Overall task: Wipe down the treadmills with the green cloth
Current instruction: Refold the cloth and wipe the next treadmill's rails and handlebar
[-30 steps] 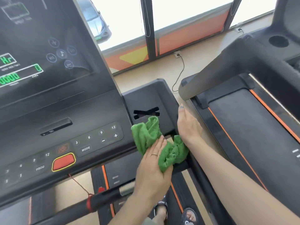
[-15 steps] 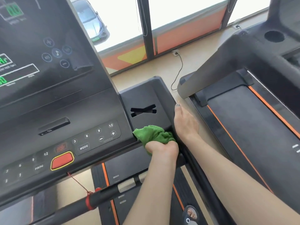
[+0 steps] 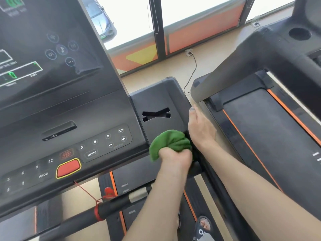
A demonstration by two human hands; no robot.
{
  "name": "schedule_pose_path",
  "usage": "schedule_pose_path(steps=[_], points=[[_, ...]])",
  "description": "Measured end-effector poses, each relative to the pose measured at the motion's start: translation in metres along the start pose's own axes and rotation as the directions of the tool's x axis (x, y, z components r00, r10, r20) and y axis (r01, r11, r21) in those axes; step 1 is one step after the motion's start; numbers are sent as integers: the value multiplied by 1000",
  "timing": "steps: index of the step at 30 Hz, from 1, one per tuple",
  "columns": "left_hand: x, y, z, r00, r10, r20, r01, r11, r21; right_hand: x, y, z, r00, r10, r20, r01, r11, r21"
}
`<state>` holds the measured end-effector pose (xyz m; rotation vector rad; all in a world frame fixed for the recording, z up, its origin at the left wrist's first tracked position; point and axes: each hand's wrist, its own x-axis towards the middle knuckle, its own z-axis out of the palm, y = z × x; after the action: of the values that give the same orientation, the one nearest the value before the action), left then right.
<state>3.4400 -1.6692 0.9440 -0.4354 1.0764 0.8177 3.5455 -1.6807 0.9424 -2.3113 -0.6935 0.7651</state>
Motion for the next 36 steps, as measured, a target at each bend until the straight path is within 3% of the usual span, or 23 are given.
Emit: schedule_pose_path(steps=[2, 7, 8, 11, 14, 16, 18, 20, 22, 24, 26, 27, 28, 29, 30, 31, 32, 34, 36], points=[[0, -15, 14, 994, -14, -111, 13, 1000, -7, 3, 1, -3, 1000, -9, -2, 9, 1000, 17], [-40, 33, -5, 994, -90, -59, 92, 995, 47, 1, 4, -4, 999, -33, 24, 32, 999, 24], [-44, 44, -4, 985, -88, -147, 97, 994, 54, 1, 4, -5, 999, -25, 26, 24, 999, 25], [-52, 56, -5, 991, -62, -118, 68, 997, 43, 2, 5, -5, 999, -17, 38, 16, 999, 40], [-38, 32, 11, 978, -62, -198, 48, 996, -73, 1, 4, -7, 999, -32, 33, 30, 998, 53], [-32, 2, 24, 978, -17, -210, 14, 1000, -15, 2, 4, -7, 997, -37, 64, 32, 996, 81], [-37, -14, 31, 990, 42, -137, -33, 997, 70, 2, 4, -14, 991, -8, 137, -36, 947, 319], [-44, -14, 25, 999, 52, -15, -47, 978, 202, -1, 11, -27, 984, -7, 178, -97, 817, 569], [-61, -17, 15, 989, 85, 121, -125, 918, 375, -8, 18, -46, 988, -89, 129, -16, 761, 648], [-73, -31, 13, 955, 183, 232, -288, 757, 587, -17, 18, -62, 980, -167, 108, 44, 708, 705], [-71, -44, 17, 872, 242, 425, -489, 425, 762, -26, 18, -75, 972, -220, 87, 85, 667, 740], [-62, -48, 18, 795, 220, 565, -602, 175, 779, -30, 18, -82, 970, -238, 54, 121, 660, 741], [-46, -48, 17, 714, 115, 691, -669, -178, 721, -33, 19, -86, 969, -245, 15, 160, 676, 720], [-29, -48, 13, 660, -18, 751, -638, -542, 547, -37, 21, -89, 966, -258, -32, 212, 713, 668], [-13, -48, 9, 643, -141, 753, -534, -787, 308, -40, 25, -91, 955, -286, -77, 277, 771, 573], [-4, -49, 7, 629, -247, 738, -474, -874, 112, -44, 30, -90, 934, -342, -102, 351, 830, 434], [-2, -47, 6, 604, -317, 731, -492, -870, 28, -49, 36, -86, 906, -415, -83, 420, 858, 296], [-5, -37, 3, 529, -280, 801, -652, -738, 173, -57, 50, -70, 854, -519, 44, 511, 851, 124], [-11, -16, -11, 409, -94, 908, -689, -684, 240, -63, 69, -46, 833, -523, 180, 526, 850, 31]])
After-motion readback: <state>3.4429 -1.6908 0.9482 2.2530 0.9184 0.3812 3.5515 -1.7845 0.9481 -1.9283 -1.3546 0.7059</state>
